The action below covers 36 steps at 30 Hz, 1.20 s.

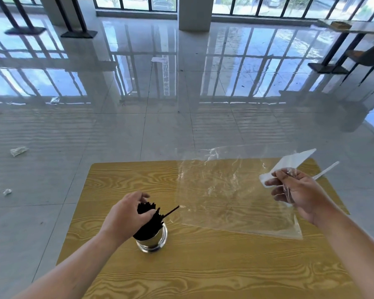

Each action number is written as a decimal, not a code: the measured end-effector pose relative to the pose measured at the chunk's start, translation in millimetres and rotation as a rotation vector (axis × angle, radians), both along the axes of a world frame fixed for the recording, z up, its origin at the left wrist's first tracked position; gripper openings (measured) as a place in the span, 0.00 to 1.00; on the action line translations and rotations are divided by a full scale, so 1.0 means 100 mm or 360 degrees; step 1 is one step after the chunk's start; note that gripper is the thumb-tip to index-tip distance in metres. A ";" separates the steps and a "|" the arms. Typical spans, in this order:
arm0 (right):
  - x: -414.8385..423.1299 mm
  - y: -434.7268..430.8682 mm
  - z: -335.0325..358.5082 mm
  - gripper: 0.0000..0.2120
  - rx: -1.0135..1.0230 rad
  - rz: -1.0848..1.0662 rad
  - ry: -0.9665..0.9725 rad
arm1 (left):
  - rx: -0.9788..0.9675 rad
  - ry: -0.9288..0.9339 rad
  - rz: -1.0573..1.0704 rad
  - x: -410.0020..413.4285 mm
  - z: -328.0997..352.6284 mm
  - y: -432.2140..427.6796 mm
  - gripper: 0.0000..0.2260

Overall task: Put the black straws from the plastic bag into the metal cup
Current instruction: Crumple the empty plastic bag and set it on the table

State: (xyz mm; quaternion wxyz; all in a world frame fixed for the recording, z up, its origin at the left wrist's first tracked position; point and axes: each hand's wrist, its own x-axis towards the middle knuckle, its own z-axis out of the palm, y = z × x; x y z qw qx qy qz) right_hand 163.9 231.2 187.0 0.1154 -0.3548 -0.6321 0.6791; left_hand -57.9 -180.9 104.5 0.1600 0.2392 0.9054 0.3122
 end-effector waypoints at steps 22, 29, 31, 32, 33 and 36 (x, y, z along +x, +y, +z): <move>0.42 0.43 -0.83 0.08 -0.0421 -0.0178 -0.0021 | -0.0356 -0.0026 -0.0434 0.30 -0.01 1.37 0.31; 0.49 0.52 -0.90 0.09 -0.0502 -0.0323 0.0041 | -0.0565 -0.0238 -0.0543 0.58 -0.13 1.80 0.15; 0.49 0.55 -0.90 0.09 -0.0557 -0.0384 0.0093 | -0.0658 -0.0290 -0.0578 0.65 -0.20 1.89 0.17; 0.49 0.56 -0.89 0.09 -0.0585 -0.0413 0.0121 | -0.0696 -0.0323 -0.0596 0.68 -0.23 1.93 0.19; 0.49 0.58 -0.89 0.09 -0.0613 -0.0439 0.0149 | -0.0725 -0.0358 -0.0613 0.71 -0.25 1.97 0.20; 0.47 0.59 -0.88 0.09 -0.0697 -0.0516 0.0215 | -0.0748 -0.0496 -0.0602 0.77 -0.29 2.09 0.25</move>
